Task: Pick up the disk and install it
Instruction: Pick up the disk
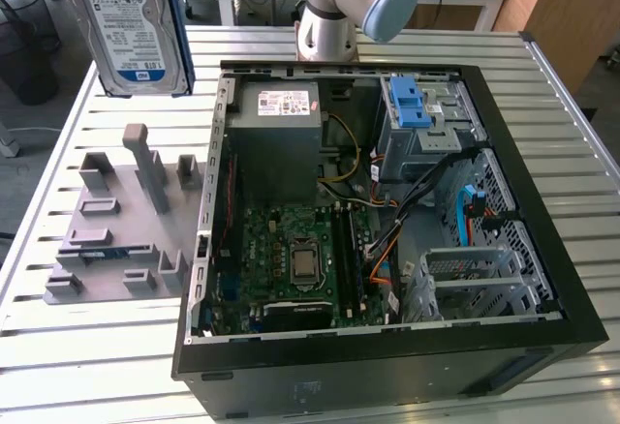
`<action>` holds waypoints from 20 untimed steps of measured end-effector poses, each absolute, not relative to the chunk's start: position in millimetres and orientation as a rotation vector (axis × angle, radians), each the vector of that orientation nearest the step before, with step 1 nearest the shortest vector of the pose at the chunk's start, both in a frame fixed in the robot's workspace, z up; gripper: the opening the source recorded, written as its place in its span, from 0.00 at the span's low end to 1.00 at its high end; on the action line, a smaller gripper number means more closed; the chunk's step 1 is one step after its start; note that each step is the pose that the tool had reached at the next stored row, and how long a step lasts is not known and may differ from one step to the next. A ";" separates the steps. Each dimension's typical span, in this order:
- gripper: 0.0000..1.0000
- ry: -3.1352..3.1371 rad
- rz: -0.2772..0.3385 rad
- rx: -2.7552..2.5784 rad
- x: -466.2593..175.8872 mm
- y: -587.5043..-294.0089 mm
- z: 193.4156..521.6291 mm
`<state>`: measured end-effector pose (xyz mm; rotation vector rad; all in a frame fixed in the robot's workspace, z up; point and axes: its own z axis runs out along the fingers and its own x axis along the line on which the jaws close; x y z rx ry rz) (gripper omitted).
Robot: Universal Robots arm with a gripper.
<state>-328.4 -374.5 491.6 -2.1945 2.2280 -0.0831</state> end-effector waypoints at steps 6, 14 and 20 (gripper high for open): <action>0.36 2.228 -0.083 -2.194 -324.0 -374.7 491.5; 0.36 2.228 -0.083 -2.195 -318.4 -374.9 491.5; 0.36 2.228 -0.083 -2.195 -314.4 -375.1 491.5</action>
